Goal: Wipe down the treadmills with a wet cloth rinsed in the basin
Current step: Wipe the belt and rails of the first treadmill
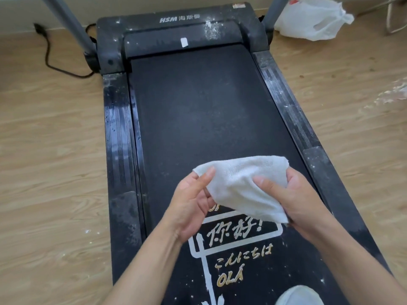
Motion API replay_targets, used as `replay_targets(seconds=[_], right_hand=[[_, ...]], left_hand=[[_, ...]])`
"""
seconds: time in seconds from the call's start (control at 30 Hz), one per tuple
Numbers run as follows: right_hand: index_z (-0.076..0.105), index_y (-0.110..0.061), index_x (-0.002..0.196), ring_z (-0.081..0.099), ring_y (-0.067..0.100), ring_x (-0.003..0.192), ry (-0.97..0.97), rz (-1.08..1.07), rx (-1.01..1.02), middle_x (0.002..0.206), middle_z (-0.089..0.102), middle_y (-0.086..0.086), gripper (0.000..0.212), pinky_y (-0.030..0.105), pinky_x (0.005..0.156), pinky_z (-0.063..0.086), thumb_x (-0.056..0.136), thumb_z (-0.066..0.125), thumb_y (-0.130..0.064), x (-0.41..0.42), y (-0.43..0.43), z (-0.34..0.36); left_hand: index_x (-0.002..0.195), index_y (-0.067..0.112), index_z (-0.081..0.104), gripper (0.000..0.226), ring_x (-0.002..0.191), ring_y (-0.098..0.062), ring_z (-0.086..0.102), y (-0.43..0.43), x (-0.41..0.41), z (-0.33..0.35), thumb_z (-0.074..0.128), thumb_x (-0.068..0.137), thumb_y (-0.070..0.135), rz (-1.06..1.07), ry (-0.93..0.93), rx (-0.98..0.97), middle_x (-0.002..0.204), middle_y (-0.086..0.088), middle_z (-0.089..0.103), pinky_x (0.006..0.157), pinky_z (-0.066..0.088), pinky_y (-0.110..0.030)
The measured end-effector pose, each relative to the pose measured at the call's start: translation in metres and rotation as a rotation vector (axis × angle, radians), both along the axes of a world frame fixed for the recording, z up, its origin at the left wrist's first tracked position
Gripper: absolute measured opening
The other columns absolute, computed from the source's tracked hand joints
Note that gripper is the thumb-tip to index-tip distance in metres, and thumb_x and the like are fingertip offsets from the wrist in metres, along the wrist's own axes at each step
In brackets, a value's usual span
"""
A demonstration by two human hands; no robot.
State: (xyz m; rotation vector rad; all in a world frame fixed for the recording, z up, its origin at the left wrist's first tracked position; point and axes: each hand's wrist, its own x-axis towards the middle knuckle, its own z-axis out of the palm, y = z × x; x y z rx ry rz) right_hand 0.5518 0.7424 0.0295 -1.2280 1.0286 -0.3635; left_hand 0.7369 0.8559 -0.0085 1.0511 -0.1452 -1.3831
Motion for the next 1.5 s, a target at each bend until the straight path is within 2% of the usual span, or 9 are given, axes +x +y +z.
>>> replay_targets(seconds=[0.17,0.37,0.57,0.77,0.93,1.13,1.27,1.4,1.5], right_hand=[[0.074,-0.014,0.117,0.074,0.044,0.105,-0.056,-0.131,-0.018,0.11,0.079,0.015,0.044,0.061,0.096,0.057,0.091,0.074,-0.049,-0.003,-0.002,-0.01],[0.073,-0.012,0.12,0.075,0.027,0.109,-0.142,-0.312,-0.017,0.116,0.078,0.009,0.03,0.044,0.091,0.063,0.097,0.068,-0.031,-0.004,-0.007,-0.02],[0.074,-0.001,0.113,0.077,0.024,0.095,-0.21,-0.44,0.163,0.109,0.079,0.015,0.029,0.042,0.091,0.062,0.09,0.072,-0.019,-0.005,-0.013,-0.026],[0.07,-0.005,0.111,0.076,0.025,0.09,-0.048,-0.393,-0.006,0.099,0.08,0.016,0.03,0.046,0.086,0.063,0.088,0.078,-0.022,-0.009,-0.02,-0.025],[0.067,-0.02,0.12,0.075,0.021,0.085,0.039,-0.295,-0.23,0.092,0.081,0.008,0.027,0.036,0.078,0.063,0.095,0.076,-0.019,-0.017,-0.034,-0.018],[0.081,-0.016,0.107,0.078,0.023,0.089,0.039,-0.167,-0.357,0.094,0.082,0.007,0.017,0.043,0.09,0.064,0.092,0.075,-0.021,-0.021,-0.04,-0.008],[0.081,-0.019,0.096,0.076,0.02,0.083,0.042,-0.172,-0.491,0.091,0.081,0.002,0.011,0.038,0.082,0.065,0.093,0.075,-0.027,-0.02,-0.04,0.001],[0.072,-0.032,0.094,0.066,0.007,0.091,0.144,-0.127,-0.703,0.099,0.071,-0.005,0.014,0.018,0.081,0.049,0.101,0.063,-0.04,-0.017,-0.037,0.011],[0.066,-0.027,0.101,0.066,0.015,0.095,0.107,-0.137,-0.715,0.101,0.07,-0.005,0.026,0.032,0.086,0.052,0.11,0.05,-0.045,-0.011,-0.029,0.018]], left_hand=[[0.131,0.004,0.058,0.043,0.11,-0.034,0.073,-0.006,0.007,0.002,0.074,0.091,0.005,-0.091,-0.222,0.059,0.122,-0.015,0.075,0.086,0.062,-0.043],[0.113,0.017,0.064,0.044,0.094,-0.016,0.075,-0.01,0.043,-0.001,0.086,0.078,0.034,-0.192,-0.629,0.288,0.1,0.005,0.077,0.087,0.057,-0.039],[0.123,0.022,0.053,0.071,0.101,-0.021,0.074,-0.007,0.068,0.007,0.092,0.068,0.044,-0.131,-0.629,0.39,0.111,-0.002,0.077,0.093,0.056,-0.043],[0.101,0.03,0.075,0.018,0.078,-0.016,0.065,-0.005,0.069,0.017,0.084,0.085,0.033,-0.13,-0.757,0.187,0.088,0.001,0.077,0.08,0.05,-0.043],[0.097,0.028,0.08,0.035,0.078,-0.026,0.071,-0.002,0.074,0.028,0.095,0.066,0.032,-0.224,-0.902,0.19,0.089,-0.005,0.079,0.079,0.057,-0.037],[0.08,0.035,0.08,0.013,0.063,-0.011,0.057,-0.004,0.083,0.032,0.091,0.075,0.038,-0.133,-1.213,0.178,0.073,0.008,0.073,0.057,0.043,-0.019],[0.084,0.04,0.077,0.01,0.079,-0.015,0.06,-0.004,0.091,0.037,0.082,0.079,0.047,-0.133,-1.378,0.052,0.09,0.008,0.064,0.068,0.049,-0.028],[0.087,0.019,0.069,0.026,0.12,-0.013,0.06,0.001,0.095,0.045,0.068,0.097,0.043,-0.19,-1.212,-0.064,0.126,0.01,0.062,0.105,0.045,-0.036],[0.086,0.014,0.06,0.042,0.086,-0.038,0.063,0.003,0.092,0.05,0.061,0.099,0.053,-0.188,-0.95,-0.102,0.092,-0.014,0.066,0.083,0.047,-0.06]])
